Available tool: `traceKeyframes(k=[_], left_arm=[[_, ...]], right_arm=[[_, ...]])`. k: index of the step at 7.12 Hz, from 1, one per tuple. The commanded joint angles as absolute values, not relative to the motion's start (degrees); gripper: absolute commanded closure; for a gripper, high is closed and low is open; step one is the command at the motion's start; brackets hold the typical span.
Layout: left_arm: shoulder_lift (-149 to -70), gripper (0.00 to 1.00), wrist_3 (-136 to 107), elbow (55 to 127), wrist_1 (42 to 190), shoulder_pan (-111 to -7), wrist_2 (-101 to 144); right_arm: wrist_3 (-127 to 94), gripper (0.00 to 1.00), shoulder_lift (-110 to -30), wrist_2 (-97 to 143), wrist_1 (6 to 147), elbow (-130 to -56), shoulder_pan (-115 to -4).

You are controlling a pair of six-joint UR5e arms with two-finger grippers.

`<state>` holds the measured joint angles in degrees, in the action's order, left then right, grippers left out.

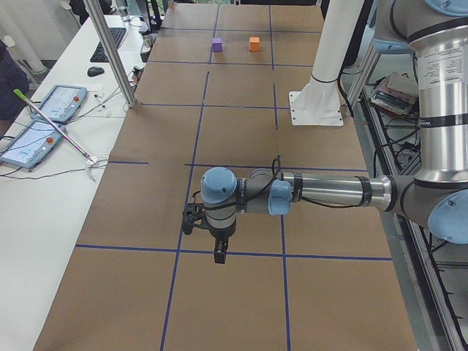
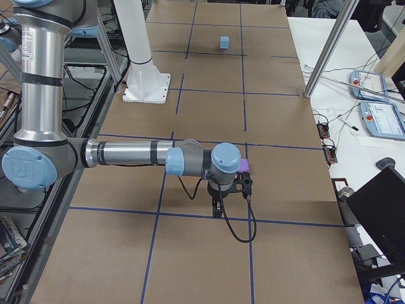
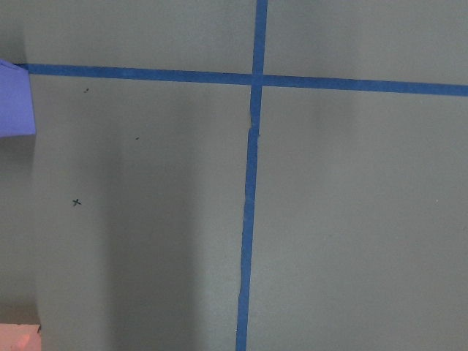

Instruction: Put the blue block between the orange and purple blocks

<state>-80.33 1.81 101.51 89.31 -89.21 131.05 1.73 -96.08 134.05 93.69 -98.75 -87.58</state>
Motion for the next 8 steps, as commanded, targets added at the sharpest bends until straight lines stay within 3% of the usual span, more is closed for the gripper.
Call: traceKeyframes(k=[1,2,4,6,8], left_arm=[[-80.16,0.0,1.76,102.82,88.95,-89.21,131.83],[-80.16,0.0,1.76,103.44,89.38,-88.34,132.18],[-88.71,0.0,0.8,101.7,94.19,-87.63,131.75],[-89.38,0.0,-1.38,102.21,95.45,-85.45,132.28],[-89.82,0.0,-18.19,102.05,109.42,-72.85,131.58]], right_arm=[[1.58,0.0,-96.06,134.03,93.69,-98.79,-87.54],[1.67,0.0,-96.06,134.03,93.6,-98.96,-87.54],[1.58,0.0,-96.23,134.03,88.37,-98.62,-87.54],[1.5,0.0,-95.98,134.82,86.75,-98.96,-87.54],[0.8,0.0,-95.89,135.44,86.75,-98.79,-87.54]])
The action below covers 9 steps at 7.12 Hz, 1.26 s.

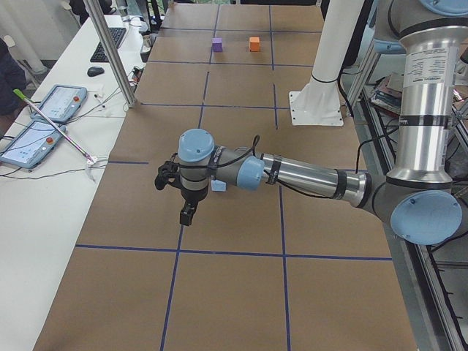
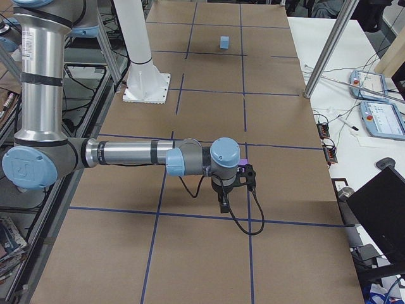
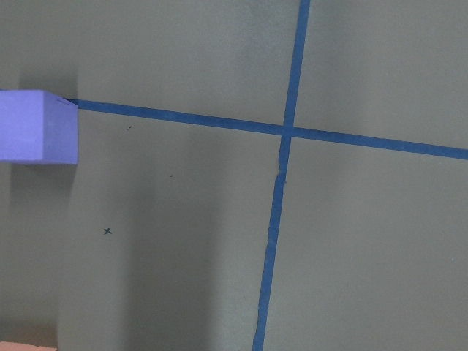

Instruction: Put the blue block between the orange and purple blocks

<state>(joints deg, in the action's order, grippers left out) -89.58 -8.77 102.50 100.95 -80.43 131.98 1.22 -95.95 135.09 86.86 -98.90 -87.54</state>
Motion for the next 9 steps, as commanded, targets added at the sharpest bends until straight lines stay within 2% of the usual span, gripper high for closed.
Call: traceKeyframes(k=[1,4,6,9], left_arm=[[-90.17,0.0,-26.55,101.61,111.86,-65.64,131.57],[-94.47,0.0,-41.19,101.34,112.06,-56.2,121.49],[-94.48,0.0,-45.78,101.25,112.06,-51.97,121.11],[-94.57,0.0,-45.53,99.06,111.97,-50.45,119.44]], right_arm=[[0.79,0.0,-95.89,135.35,86.75,-98.7,-87.54],[0.88,0.0,-95.89,135.35,86.75,-98.53,-87.54],[0.88,0.0,-95.98,135.26,86.75,-98.44,-87.54],[0.88,0.0,-95.98,135.26,86.75,-98.44,-87.54]])
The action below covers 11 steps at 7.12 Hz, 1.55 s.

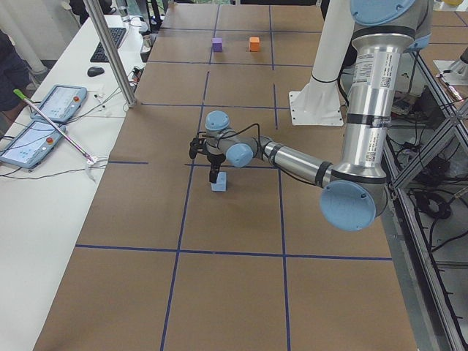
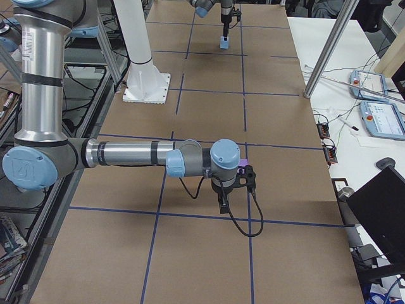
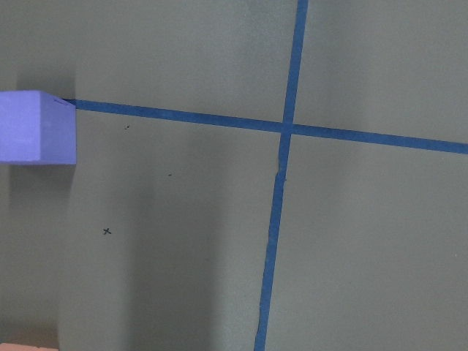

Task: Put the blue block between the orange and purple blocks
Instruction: 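Lower the left gripper onto the light blue cube and close it, then carry the light blue cube with the left gripper toward the table center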

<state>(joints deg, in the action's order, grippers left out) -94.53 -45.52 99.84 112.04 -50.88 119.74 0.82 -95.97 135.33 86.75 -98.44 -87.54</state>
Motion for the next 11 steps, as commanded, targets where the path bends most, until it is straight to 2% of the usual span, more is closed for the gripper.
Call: traceKeyframes(k=[1,4,5,6,7,9,11], left_arm=[[-94.57,0.0,-45.53,98.53,112.06,-50.01,119.44],[-96.42,0.0,-45.62,95.19,112.06,-48.87,119.44],[-96.42,0.04,-45.7,95.27,112.15,-48.87,119.53],[-96.42,0.57,-45.53,95.62,112.06,-48.95,119.62],[-96.24,0.73,-45.35,96.23,111.97,-49.04,119.62],[-96.68,0.73,-46.14,101.92,108.14,-49.48,119.88],[-105.06,0.72,-51.29,110.01,92.1,-48.96,119.36]], right_arm=[[0.88,0.0,-95.98,135.26,86.75,-98.44,-87.54],[0.88,0.0,-96.06,135.26,86.75,-98.18,-87.54],[0.88,0.0,-96.06,135.26,86.75,-98.17,-87.54],[0.88,0.0,-96.06,135.35,86.75,-98.17,-87.54],[0.88,0.0,-96.06,135.35,86.75,-98.17,-87.54],[0.88,0.0,-96.06,135.35,86.75,-98.26,-87.54],[0.79,0.0,-96.06,135.35,86.66,-98.35,-87.54]])
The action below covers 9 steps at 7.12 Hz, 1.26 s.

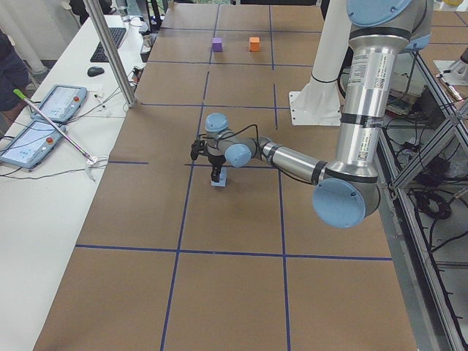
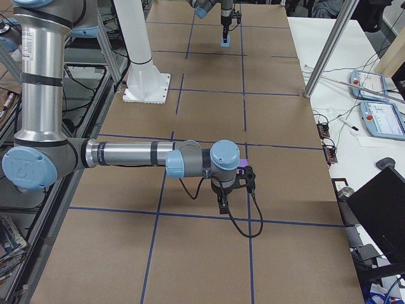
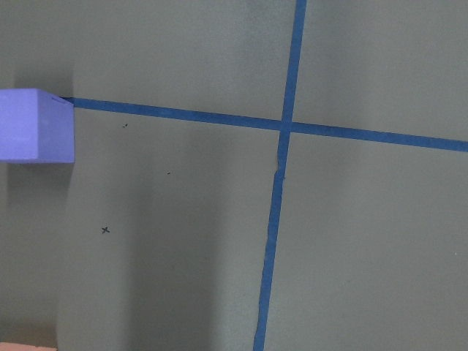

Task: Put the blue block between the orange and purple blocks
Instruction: 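Carry the light blue cube with the left gripper toward the table center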

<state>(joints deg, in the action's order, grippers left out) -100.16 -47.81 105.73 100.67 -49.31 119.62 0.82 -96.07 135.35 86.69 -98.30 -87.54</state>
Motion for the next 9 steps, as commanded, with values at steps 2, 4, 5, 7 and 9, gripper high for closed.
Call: traceKeyframes(k=[2,4,5,7,9], left_arm=[[-114.22,0.72,-59.38,109.34,87.55,-40.58,115.08],[-123.43,0.72,-61.69,103.4,87.54,-34.91,110.67],[-127.66,0.71,-64.92,99.44,88.15,-32.54,108.83],[-137.42,0.71,-66.88,88.21,88.59,-29.89,106.96],[-141.06,0.71,-67.32,81.06,91.82,-28.92,105.65]], right_arm=[[0.88,0.0,-96.06,135.35,86.66,-98.35,-87.54],[0.88,0.0,-96.06,135.35,86.66,-98.26,-87.54],[0.79,0.0,-96.06,135.35,86.66,-98.26,-87.54],[0.79,0.0,-96.06,135.35,86.75,-98.17,-87.54],[0.79,0.0,-96.06,135.44,86.75,-98.17,-87.54]])
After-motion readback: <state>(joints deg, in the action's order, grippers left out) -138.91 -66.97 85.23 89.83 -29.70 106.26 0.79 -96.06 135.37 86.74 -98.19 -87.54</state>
